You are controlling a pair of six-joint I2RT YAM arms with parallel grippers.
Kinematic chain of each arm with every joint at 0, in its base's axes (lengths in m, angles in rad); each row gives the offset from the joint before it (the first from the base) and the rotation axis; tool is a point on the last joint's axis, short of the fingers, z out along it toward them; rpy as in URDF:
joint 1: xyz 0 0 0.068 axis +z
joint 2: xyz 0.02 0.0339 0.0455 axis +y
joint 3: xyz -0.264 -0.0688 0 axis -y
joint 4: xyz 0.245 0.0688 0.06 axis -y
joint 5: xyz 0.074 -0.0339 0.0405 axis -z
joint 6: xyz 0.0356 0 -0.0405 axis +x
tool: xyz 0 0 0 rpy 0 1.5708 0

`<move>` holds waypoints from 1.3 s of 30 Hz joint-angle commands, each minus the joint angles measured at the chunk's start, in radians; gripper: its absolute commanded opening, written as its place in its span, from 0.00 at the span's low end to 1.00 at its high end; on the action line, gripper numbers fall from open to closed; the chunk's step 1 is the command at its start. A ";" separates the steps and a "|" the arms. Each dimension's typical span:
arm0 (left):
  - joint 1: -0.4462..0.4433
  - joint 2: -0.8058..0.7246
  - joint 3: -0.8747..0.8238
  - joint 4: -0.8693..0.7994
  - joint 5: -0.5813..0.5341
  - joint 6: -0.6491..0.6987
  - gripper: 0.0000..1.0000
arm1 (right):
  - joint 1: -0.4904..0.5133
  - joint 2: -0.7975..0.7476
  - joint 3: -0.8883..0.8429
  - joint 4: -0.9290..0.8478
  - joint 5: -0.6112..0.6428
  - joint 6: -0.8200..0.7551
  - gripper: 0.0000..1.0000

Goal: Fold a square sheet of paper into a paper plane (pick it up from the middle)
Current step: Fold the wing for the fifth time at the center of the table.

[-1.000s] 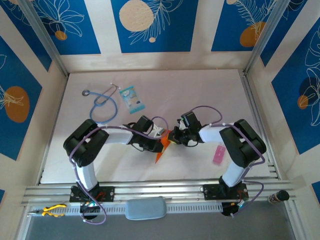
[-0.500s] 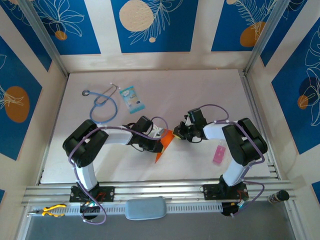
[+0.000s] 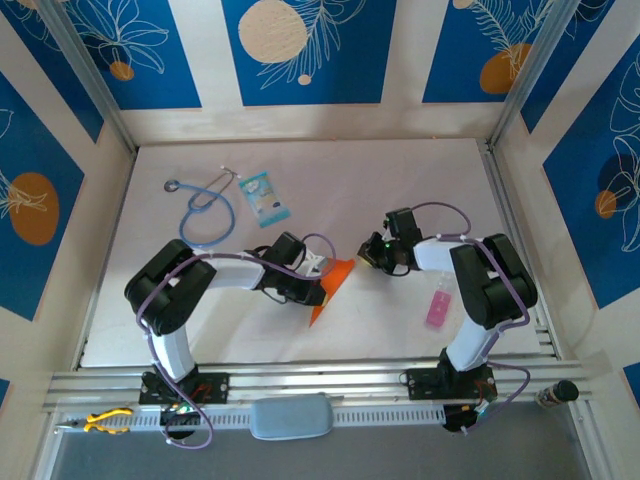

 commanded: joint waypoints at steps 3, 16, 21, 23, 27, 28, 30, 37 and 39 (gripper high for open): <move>0.008 0.022 -0.043 -0.138 -0.064 0.004 0.00 | -0.013 -0.078 0.028 -0.066 0.002 -0.050 0.10; 0.007 0.020 -0.032 -0.078 -0.062 -0.062 0.00 | 0.164 -0.067 -0.039 0.039 -0.072 -0.045 0.05; 0.008 0.015 -0.030 -0.081 -0.056 -0.064 0.00 | 0.159 -0.025 -0.068 0.067 -0.041 -0.017 0.04; 0.009 0.008 -0.026 -0.088 -0.053 -0.060 0.00 | 0.150 -0.007 -0.074 0.069 -0.035 -0.014 0.04; 0.009 -0.028 -0.001 -0.111 -0.028 -0.066 0.00 | 0.132 0.022 -0.086 0.063 -0.029 -0.007 0.03; 0.009 -0.039 0.007 -0.112 -0.020 -0.073 0.00 | 0.131 0.027 -0.090 0.066 -0.032 -0.007 0.03; 0.009 -0.058 0.034 -0.112 -0.007 -0.089 0.00 | 0.132 0.033 -0.090 0.071 -0.041 -0.006 0.03; 0.009 -0.029 0.129 -0.070 0.015 -0.149 0.02 | 0.145 0.045 -0.079 0.064 -0.039 -0.001 0.03; 0.008 0.009 0.156 -0.048 0.017 -0.173 0.04 | 0.146 0.049 -0.076 0.064 -0.039 0.003 0.03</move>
